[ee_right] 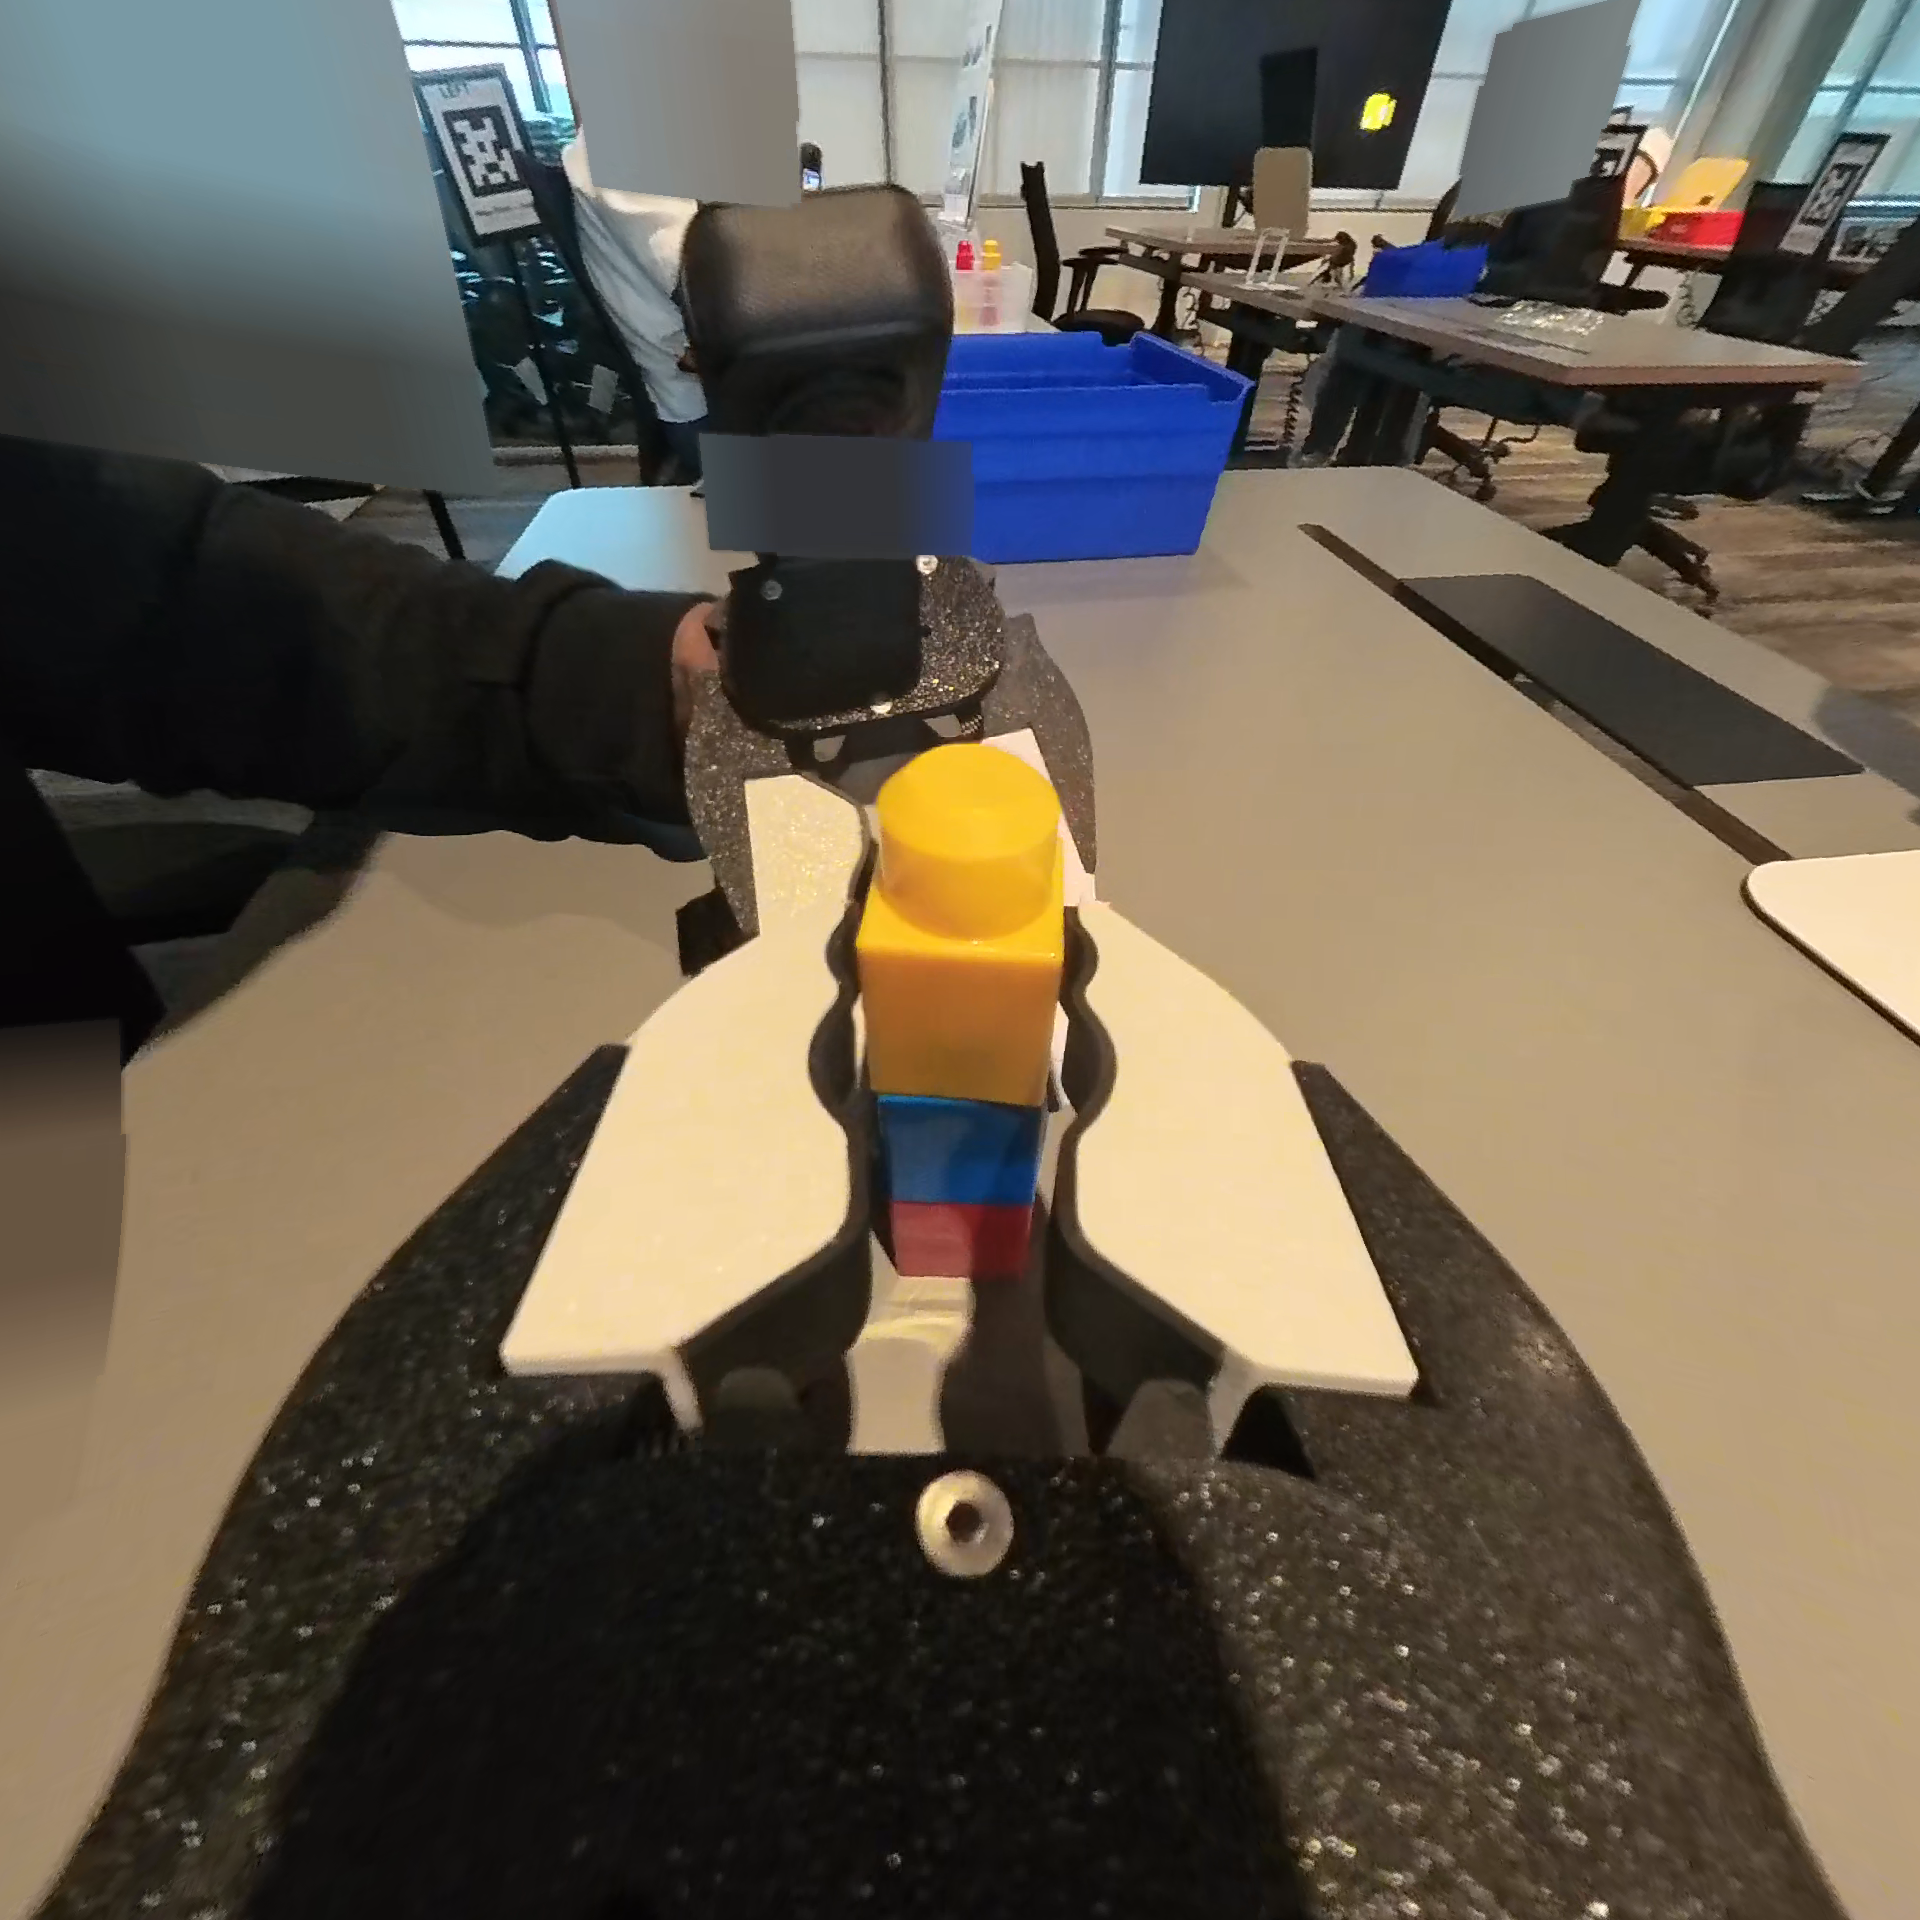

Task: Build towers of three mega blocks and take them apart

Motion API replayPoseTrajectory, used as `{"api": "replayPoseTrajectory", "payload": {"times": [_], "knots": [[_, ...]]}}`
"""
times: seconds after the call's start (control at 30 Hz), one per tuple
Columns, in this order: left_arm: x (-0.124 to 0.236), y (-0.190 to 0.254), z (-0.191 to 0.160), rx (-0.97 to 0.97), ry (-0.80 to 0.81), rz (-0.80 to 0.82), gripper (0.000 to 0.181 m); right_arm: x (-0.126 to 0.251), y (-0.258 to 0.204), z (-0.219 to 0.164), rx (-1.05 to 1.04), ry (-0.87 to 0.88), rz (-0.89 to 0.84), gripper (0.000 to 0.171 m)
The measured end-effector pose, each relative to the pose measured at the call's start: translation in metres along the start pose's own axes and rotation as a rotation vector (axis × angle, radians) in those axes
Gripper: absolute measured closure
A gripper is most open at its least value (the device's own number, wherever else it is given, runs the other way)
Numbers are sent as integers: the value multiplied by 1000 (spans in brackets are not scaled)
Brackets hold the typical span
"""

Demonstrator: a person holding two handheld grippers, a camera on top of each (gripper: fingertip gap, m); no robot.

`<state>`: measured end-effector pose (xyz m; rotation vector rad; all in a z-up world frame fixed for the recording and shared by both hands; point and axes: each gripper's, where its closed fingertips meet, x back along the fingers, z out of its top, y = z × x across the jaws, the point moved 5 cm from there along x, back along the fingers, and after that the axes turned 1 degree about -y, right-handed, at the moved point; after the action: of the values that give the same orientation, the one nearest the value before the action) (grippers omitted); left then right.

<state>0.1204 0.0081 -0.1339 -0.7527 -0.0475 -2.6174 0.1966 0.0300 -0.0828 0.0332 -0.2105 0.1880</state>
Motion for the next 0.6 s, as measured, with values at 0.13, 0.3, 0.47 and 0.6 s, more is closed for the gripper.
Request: {"api": "replayPoseTrajectory", "payload": {"times": [0.13,0.3,0.47,0.6], "knots": [[-1,1,0,10,0,-17,146,2,0,0,9,-13,39,134],[-1,1,1,11,-2,-17,146,2,2,0,25,-43,93,134],[-1,2,0,13,-3,-19,146,2,3,1,25,-66,127,134],[-1,2,0,13,-3,-20,146,1,4,1,20,-71,153,134]]}}
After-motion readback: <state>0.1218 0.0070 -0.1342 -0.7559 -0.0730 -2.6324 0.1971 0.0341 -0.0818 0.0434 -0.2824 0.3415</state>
